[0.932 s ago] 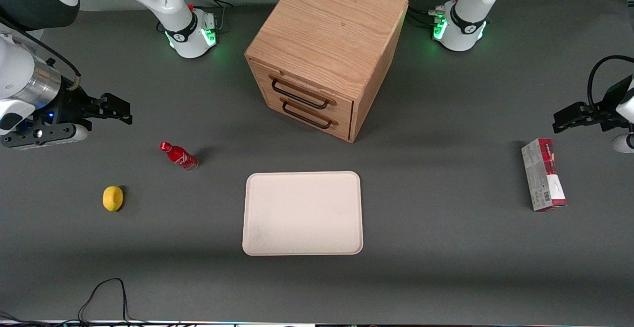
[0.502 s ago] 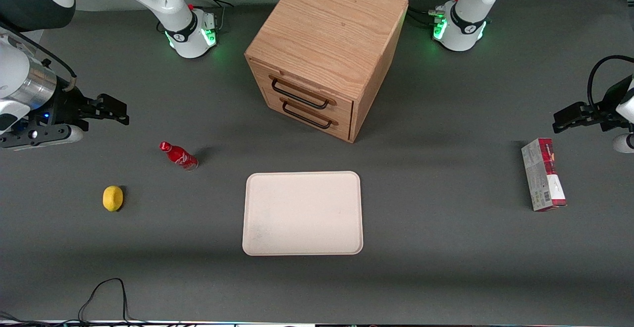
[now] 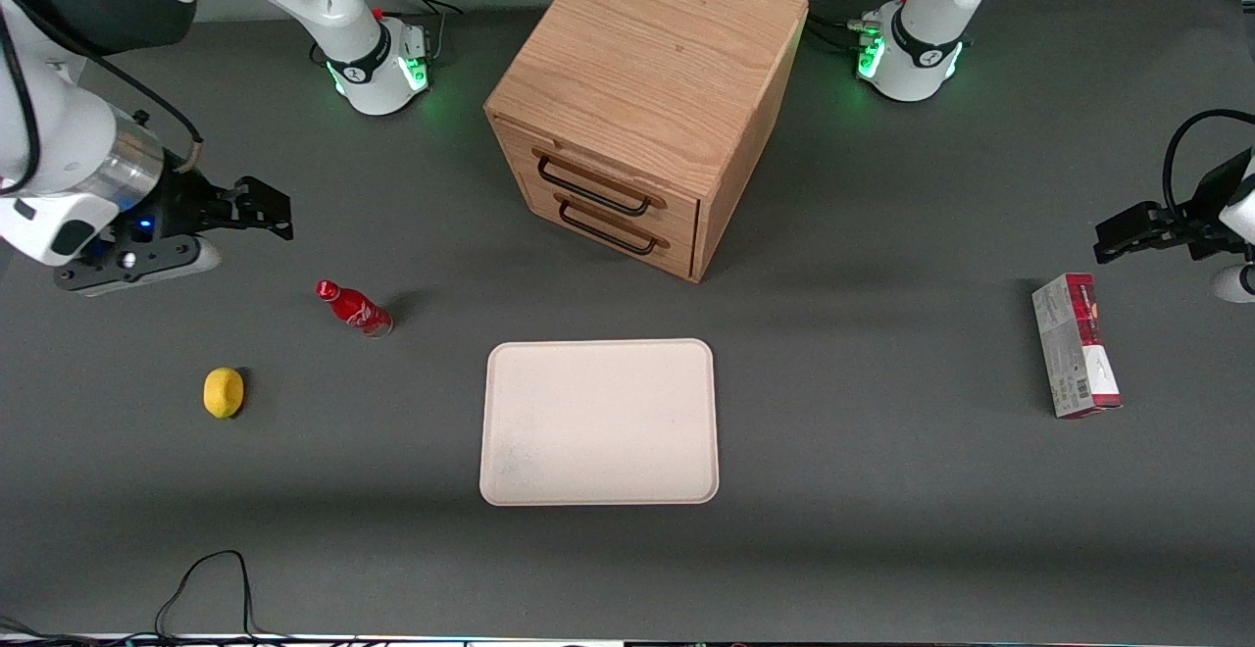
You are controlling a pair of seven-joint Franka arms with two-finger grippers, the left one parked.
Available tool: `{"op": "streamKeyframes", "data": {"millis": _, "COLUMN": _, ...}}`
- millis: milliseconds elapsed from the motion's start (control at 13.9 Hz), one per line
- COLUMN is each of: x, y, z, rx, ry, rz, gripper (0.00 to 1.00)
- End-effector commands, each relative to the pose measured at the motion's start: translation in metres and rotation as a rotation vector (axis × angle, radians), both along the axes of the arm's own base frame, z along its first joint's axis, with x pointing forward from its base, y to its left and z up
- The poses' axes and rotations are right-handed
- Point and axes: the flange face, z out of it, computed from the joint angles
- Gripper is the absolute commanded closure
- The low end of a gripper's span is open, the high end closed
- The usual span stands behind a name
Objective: Open upper drawer
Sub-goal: 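Move the right gripper toward the upper drawer's black handle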
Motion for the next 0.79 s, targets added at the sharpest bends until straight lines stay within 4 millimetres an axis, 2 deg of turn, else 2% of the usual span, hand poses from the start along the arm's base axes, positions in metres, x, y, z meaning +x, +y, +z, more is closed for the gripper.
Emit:
{"op": "streamKeyframes", "data": {"millis": 0, "x": 0.012, "y": 0.028, "z": -0.001, "rx": 0.036, "ry": 0.014, "rz": 0.058, "gripper": 0.0}}
{"op": "streamKeyframes", "data": {"millis": 502, "x": 0.007, "y": 0.129, "z": -0.006, "rx": 0.047, "ry": 0.005, "rz": 0.219, "gripper": 0.0}}
{"op": "streamKeyframes", "data": {"millis": 717, "x": 0.001, "y": 0.157, "z": -0.012, "rx": 0.052, "ry": 0.012, "rz": 0.266, "gripper": 0.0}}
